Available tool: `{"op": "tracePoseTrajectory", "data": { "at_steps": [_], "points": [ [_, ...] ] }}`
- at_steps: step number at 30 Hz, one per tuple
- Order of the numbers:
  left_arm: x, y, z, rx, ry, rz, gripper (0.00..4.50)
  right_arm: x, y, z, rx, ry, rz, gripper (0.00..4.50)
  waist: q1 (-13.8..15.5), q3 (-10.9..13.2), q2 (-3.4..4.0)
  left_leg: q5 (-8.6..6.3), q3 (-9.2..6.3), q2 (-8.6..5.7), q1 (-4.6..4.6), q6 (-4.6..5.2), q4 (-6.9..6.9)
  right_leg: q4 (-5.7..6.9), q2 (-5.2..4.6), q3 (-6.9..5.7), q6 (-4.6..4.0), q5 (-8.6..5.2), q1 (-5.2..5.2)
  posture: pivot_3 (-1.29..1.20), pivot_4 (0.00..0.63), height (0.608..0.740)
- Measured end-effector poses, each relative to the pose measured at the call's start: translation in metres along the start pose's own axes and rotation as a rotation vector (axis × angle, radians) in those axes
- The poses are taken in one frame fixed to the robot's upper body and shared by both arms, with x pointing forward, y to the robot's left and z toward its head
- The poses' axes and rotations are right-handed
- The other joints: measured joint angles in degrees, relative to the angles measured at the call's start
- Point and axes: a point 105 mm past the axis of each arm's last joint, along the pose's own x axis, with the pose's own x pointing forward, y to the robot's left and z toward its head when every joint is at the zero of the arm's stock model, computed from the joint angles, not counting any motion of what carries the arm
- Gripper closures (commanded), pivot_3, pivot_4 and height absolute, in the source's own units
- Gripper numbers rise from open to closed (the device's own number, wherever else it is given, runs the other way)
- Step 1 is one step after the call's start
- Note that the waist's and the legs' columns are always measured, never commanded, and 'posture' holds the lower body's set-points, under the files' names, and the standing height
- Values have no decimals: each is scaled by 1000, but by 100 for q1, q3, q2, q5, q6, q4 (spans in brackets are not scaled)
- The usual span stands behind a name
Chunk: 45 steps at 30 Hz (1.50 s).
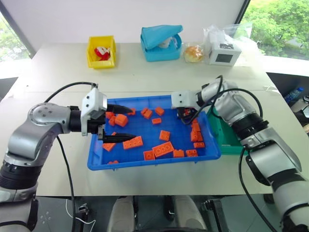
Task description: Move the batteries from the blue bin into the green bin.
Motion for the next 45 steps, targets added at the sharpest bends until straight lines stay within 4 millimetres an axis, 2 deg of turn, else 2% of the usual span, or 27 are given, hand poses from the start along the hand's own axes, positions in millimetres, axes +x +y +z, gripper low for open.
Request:
{"op": "tracePoseTrajectory", "data": {
  "at_steps": [6, 20, 37, 41, 45],
  "points": [
    [0, 1, 1, 3, -4, 2, 0, 1, -5, 9, -15, 4, 33, 1015, -7, 0, 0, 0, -1, 1, 0, 0, -1, 2, 2, 0, 0, 0, -1, 0, 150, 736],
    [4, 3, 3, 6, -30, 13, 0, 3, -4, -1, -43, 84, 128, 1015, -10, 0, 0, 0, 0, 1, 1, 0, -1, 2, 1, 0, 0, 0, 0, 0, 150, 736],
    [6, 4, 3, 15, -44, 28, 0, 4, -6, 1, -77, 110, 171, 1015, -12, 0, 0, 0, 0, 1, 7, 0, 0, 3, 1, 0, 0, 1, 7, 0, 150, 736],
    [6, 4, 3, 21, -52, 29, 0, 1, -9, 8, -13, 71, 114, 1015, -2, 0, 0, 0, 0, 1, 6, 0, -2, 4, 0, 0, 0, 1, 4, 0, 150, 736],
    [7, 5, 0, 10, -55, 32, 0, -4, -1, 22, 91, 10, 60, 1015, 13, 0, 0, 0, -4, 1, 4, -1, -5, 6, 1, -2, 0, 0, 2, 0, 150, 736]
  ]
}}
